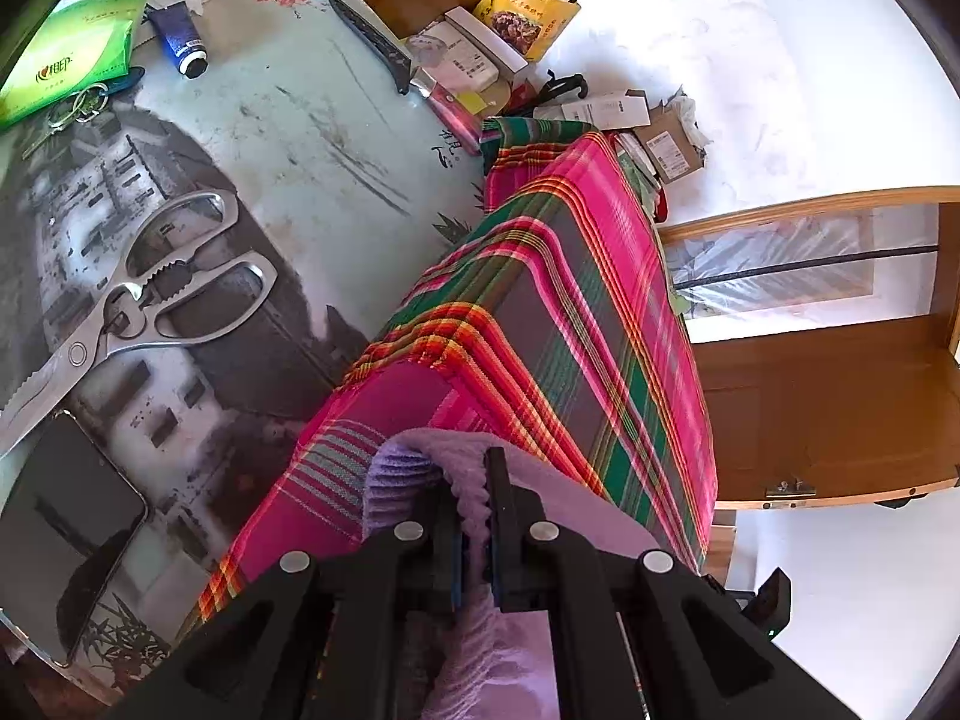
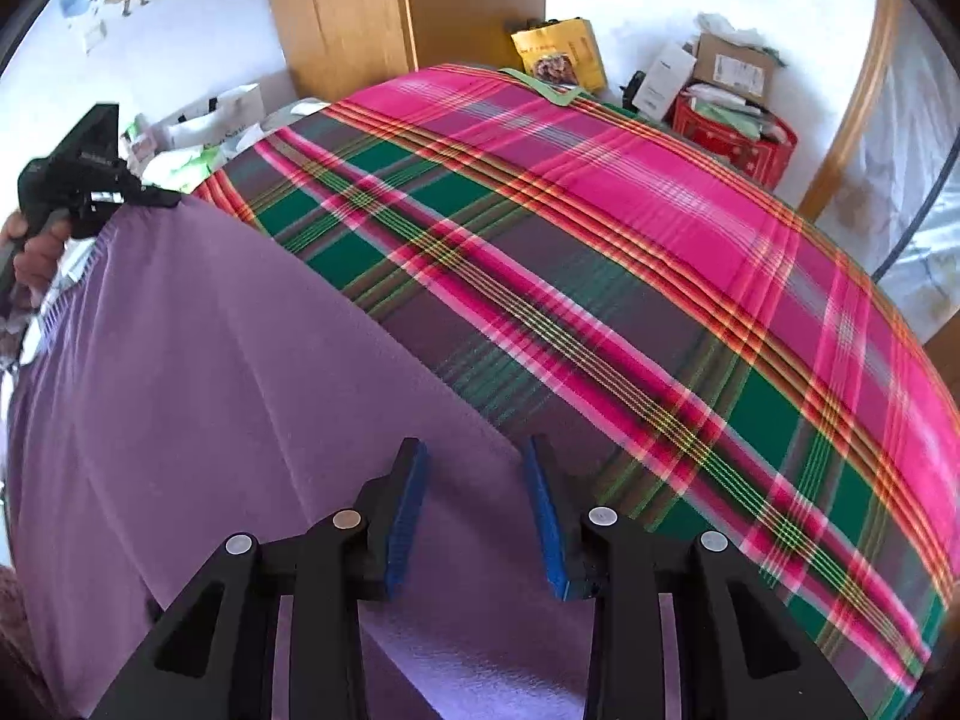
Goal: Fold clothes
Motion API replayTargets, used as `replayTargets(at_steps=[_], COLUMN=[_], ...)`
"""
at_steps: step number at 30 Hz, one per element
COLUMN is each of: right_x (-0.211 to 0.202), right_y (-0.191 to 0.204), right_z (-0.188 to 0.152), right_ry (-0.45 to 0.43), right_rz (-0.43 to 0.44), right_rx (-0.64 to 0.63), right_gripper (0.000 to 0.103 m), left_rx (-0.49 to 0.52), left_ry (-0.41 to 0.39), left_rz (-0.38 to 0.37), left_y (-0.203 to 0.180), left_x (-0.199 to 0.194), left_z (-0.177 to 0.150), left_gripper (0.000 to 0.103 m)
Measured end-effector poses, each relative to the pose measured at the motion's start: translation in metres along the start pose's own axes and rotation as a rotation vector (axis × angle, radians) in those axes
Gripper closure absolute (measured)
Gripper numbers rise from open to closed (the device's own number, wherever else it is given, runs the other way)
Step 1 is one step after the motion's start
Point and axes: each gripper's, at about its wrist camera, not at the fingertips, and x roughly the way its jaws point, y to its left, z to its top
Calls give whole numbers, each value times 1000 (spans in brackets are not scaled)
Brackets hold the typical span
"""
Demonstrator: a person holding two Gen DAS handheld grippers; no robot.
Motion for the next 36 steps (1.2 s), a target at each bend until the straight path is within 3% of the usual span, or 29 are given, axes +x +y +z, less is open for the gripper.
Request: replayTargets(at_steps=[1,3,5,7,11,13,14,21,25,29,36], right_x=[0,-1,-2,-6,-42,-49,-45,8,26,26,-6], right_y=[2,5,14,22,12,7,8,5,9,12,24], right_z=[-1,-1,0,-1,9,16,20,25,24,21,15], right_ry=[-4,1,6,-4,-182,-213,-207,-92,-77,-61,-82], right_rz=[-10,15,1,-32,-137,-160,-206,-277,-343,-379,-458], right_rx=[-5,4,-18,-57,2,35,17,18,-17,-19,17], right_gripper=[70,93,101,102,102,102,102,102,101,101,92], left_rx=[0,0,1,6,14,13,11,-30,-18,-16,64], left_ry=[0,-1,-6,-13,-27,-28,-28,-5,-6,24,-34], left_rz=[1,2,-6,-19,-43,-44,-44,-10,0,-9,30], left_y=[0,-1,-3,-6,-14,-17,-18,-7,-8,-8,-5], left_x=[0,-1,-3,-8,-15,-12,-11,9,11,7,-52], left_z=[0,0,-1,0,2,4,5,13,13,11,-16], left_gripper=[97,97,97,97,97,97,97,97,97,97,90])
